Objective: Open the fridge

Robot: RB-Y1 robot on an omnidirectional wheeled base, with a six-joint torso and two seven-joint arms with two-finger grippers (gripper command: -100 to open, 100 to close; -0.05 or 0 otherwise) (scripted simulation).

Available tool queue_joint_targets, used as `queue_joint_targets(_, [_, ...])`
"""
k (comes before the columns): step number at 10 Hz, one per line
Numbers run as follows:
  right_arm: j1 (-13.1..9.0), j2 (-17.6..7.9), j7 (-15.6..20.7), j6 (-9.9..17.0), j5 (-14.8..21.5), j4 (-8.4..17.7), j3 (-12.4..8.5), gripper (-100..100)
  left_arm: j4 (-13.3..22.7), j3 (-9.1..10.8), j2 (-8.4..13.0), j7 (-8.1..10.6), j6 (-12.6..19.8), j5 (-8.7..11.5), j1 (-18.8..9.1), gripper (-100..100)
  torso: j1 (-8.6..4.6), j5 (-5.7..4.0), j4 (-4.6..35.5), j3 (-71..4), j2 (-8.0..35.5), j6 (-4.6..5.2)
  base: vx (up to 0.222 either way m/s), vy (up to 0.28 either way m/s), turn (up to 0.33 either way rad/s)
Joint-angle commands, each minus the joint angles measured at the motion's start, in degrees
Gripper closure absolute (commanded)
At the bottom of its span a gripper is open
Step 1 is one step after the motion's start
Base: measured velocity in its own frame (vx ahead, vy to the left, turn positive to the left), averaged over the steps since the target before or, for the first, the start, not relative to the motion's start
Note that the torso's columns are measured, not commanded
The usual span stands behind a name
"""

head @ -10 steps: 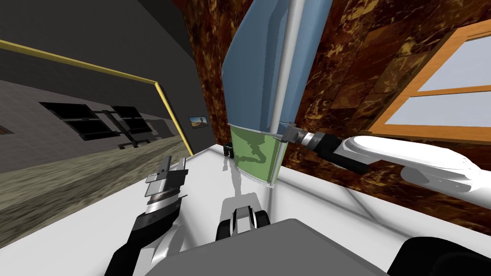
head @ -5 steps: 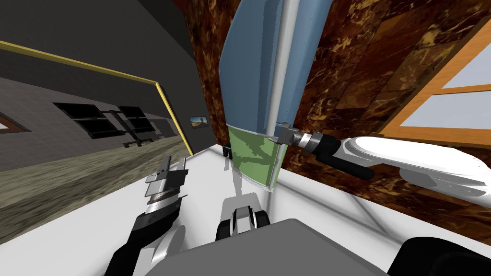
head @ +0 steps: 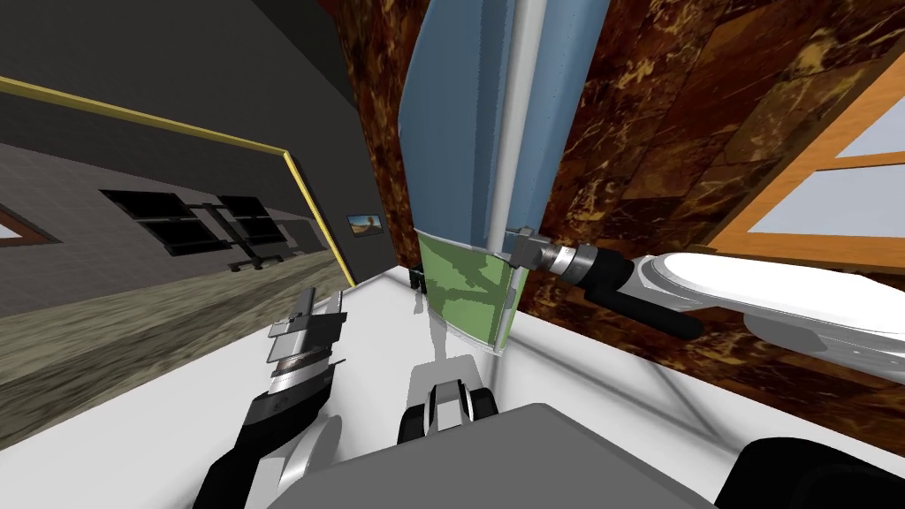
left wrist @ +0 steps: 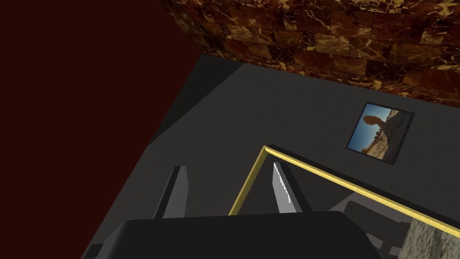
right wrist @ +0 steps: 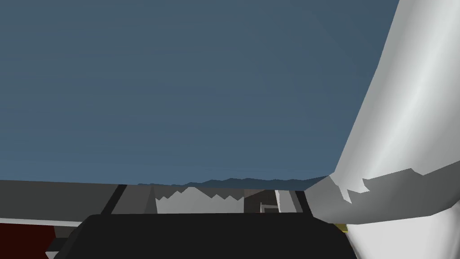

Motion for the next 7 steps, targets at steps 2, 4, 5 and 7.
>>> queue_joint_targets(2, [0.59,-0.49,0.15,0.70,-0.17,2.27,-0.21,100,0.00,-0.03,-0.03,0.00,0.00,0.00,-0.01,0,0.56,0.03,-0.20,0.07,-0.03,0.02,-0.067,0.290,-0.065])
queue_joint_targets(4, [1.18,-0.97,0.29,1.40,-0.35,4.54,-0.42,100,0.00,-0.02,-0.02,0.00,0.00,0.00,-0.01,0,0.08,0.01,-0.16,-0.18,-0.25,-0.11,-0.094,0.302,-0.053])
queue_joint_targets(5, [1.47,-1.22,0.37,1.75,-0.43,5.67,-0.52,100,0.00,-0.03,-0.03,0.00,0.00,0.00,-0.01,0,0.27,0.03,-0.19,-0.18,-0.24,-0.13,-0.123,0.413,-0.066])
queue_joint_targets(7, [2.06,-1.70,0.51,2.45,-0.61,7.94,-0.73,100,0.00,-0.04,-0.04,0.00,0.00,0.00,-0.01,0,0.39,0.09,-0.19,-0.24,-0.35,-0.18,-0.091,0.455,-0.078])
